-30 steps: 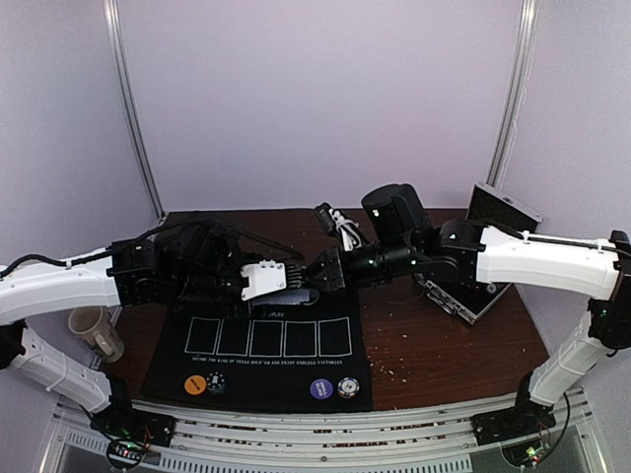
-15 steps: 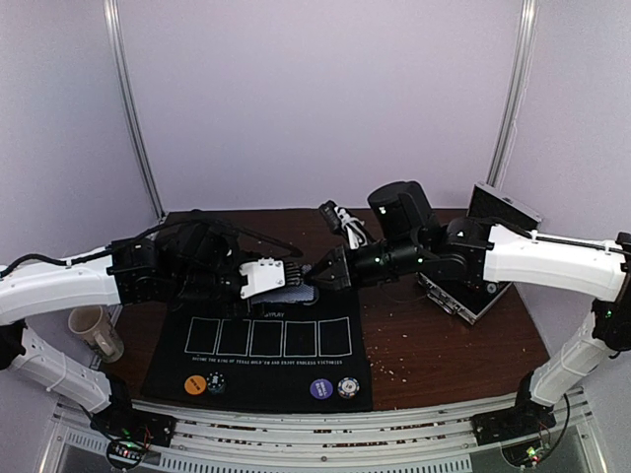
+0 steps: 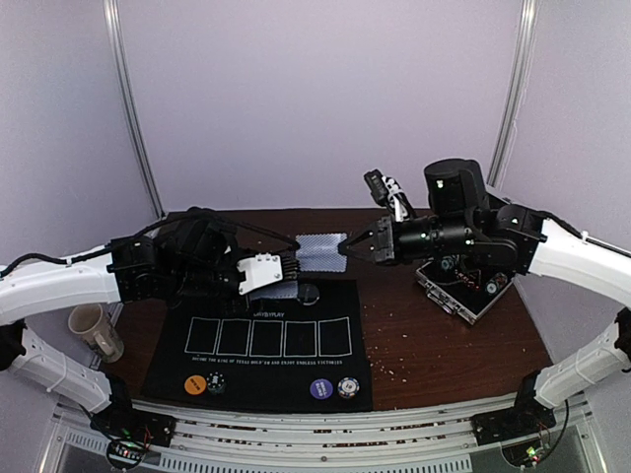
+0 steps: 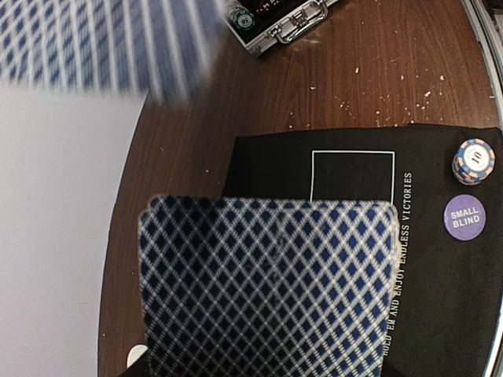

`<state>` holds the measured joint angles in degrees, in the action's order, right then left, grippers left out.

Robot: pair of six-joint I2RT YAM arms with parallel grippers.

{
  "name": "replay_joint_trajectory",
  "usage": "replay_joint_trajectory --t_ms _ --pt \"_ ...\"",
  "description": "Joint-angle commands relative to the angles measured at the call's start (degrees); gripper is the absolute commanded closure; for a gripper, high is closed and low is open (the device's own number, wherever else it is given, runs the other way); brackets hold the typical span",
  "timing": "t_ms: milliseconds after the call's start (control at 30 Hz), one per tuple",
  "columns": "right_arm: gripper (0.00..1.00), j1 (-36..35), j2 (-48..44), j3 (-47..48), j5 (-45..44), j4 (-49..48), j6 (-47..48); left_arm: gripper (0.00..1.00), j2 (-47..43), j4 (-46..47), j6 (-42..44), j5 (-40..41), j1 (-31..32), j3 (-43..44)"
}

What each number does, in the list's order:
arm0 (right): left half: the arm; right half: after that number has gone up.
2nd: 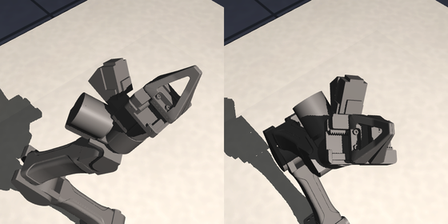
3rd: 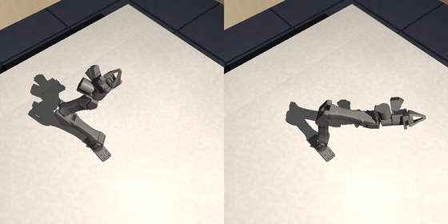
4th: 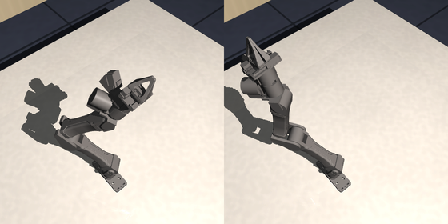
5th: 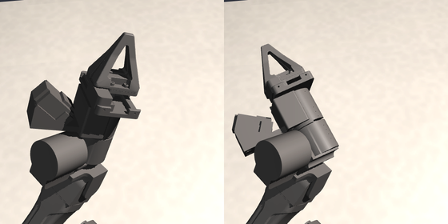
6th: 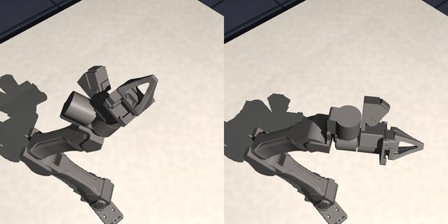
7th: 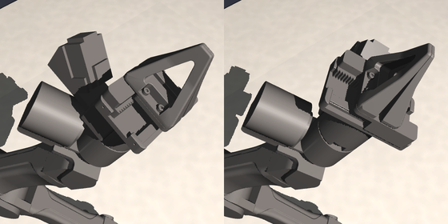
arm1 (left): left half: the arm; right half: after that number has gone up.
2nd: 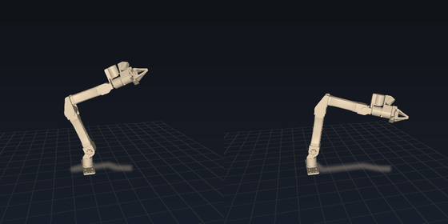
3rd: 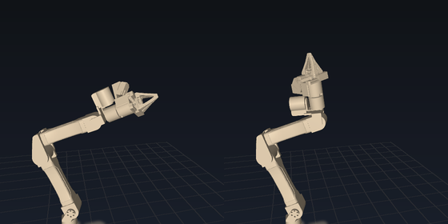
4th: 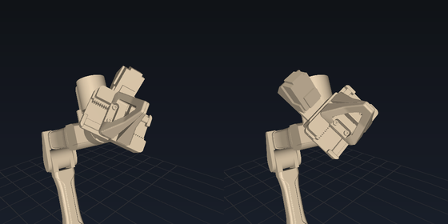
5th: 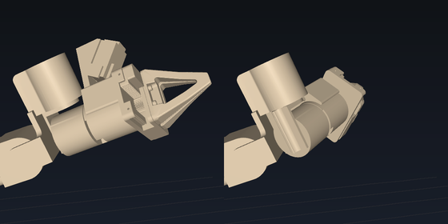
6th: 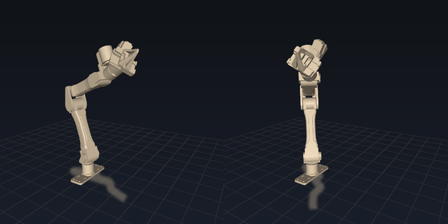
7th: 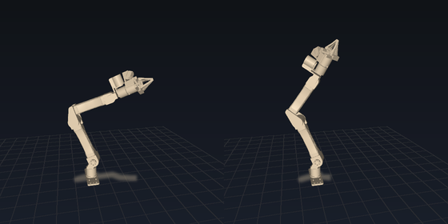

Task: Distribute texas hold em gaming equipment
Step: Pick up the poker card from the face-down deck piles, then distribute the poker card in the big blind area.

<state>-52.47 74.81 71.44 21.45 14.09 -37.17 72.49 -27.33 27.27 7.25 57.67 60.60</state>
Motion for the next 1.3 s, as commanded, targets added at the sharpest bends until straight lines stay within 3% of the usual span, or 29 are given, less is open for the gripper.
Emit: replay_joint_trajectory --t_ms 0,267,700,900,1067,1267 --pt "1.0 5.18 -5.69 -2.74 -1.74 6.79 -1.1 0.41 -0.66 0.82 -1.73 -0.21 -0.61 -0.3" --pt "1.0 10.36 -10.99 -9.73 -4.19 20.02 0.48 0.41 -1.45 -0.62 -3.81 0.65 -0.8 -0.26" --pt "1.0 10.5 -11.62 -17.5 1.72 18.83 0.65 0.4 -2.36 -3.63 -9.07 2.26 -0.98 -0.64" --pt "1.0 10.46 -10.97 -19.39 3.75 23.54 1.11 0.4 -3.19 -4.13 -9.86 2.35 -1.07 -1.33" --pt "1.0 10.46 -12.49 -27.19 8.08 17.64 -1.29 0.4 -3.21 -4.13 -9.91 1.94 -1.15 -1.74" --pt "1.0 10.46 -12.32 -29.08 8.83 11.74 -3.64 0.4 -2.9 -4.06 -10.0 1.72 -1.24 -1.54"
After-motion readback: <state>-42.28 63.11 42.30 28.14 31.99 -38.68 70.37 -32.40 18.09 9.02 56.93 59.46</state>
